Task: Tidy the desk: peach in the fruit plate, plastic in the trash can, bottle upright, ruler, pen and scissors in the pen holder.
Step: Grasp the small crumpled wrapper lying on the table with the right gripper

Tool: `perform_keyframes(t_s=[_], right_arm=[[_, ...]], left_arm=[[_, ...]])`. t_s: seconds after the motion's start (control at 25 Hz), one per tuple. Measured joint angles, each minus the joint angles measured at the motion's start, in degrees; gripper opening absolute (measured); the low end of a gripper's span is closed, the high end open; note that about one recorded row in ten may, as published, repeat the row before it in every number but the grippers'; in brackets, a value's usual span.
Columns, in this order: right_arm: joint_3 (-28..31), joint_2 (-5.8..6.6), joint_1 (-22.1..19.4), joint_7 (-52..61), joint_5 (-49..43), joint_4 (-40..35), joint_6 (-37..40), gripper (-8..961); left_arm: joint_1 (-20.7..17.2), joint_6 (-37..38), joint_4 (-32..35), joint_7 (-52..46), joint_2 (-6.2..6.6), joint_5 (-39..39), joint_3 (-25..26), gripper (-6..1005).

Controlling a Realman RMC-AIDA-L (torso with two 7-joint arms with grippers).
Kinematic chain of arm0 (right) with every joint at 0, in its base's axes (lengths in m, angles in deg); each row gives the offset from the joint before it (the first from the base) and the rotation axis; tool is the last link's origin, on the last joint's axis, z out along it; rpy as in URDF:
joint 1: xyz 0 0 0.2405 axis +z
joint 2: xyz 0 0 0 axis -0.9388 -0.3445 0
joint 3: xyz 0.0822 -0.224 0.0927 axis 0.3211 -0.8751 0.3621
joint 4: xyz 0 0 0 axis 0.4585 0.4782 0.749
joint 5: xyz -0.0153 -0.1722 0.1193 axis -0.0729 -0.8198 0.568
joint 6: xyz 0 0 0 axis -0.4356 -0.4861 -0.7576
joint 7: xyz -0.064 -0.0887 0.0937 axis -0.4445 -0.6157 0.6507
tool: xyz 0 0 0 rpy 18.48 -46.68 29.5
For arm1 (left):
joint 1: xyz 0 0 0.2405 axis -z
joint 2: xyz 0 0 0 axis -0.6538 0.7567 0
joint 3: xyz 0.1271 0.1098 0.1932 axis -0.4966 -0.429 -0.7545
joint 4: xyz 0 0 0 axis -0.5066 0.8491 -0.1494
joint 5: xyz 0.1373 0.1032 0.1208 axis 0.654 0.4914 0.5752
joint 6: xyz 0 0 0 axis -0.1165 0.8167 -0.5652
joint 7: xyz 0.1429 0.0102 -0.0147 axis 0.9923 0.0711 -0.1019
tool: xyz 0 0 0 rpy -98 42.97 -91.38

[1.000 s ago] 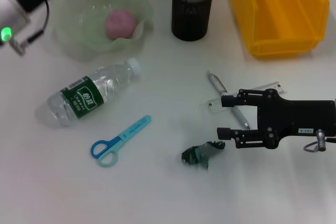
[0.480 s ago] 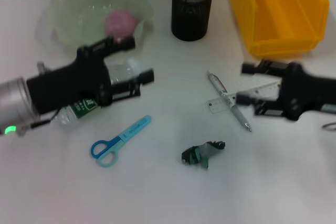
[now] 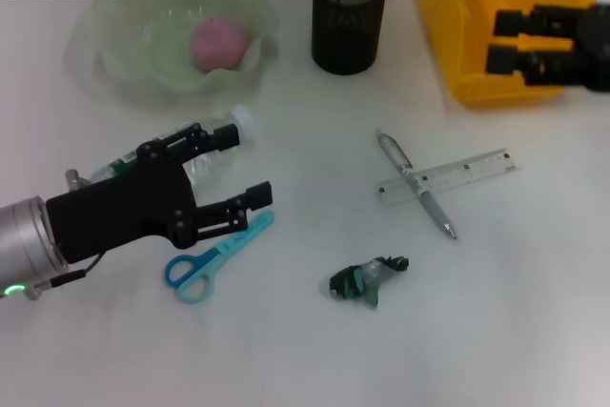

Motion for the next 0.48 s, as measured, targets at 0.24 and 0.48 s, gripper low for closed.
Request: perform_keyframes(t_s=[0.24,0.48], right_arm=[[-6.5,1.1,6.4,10.1,-9.4,-4.4,-0.1,758],[-18.2,0.15,12.3,13.1,-17.8,-4.5,-0.7,758]], left_arm=[[0.0,-0.2,0.0,-0.8,0.52,0.1,0.2,832],[0.3,0.2,0.0,-2.1,2.13,2.2,-0.1,832]])
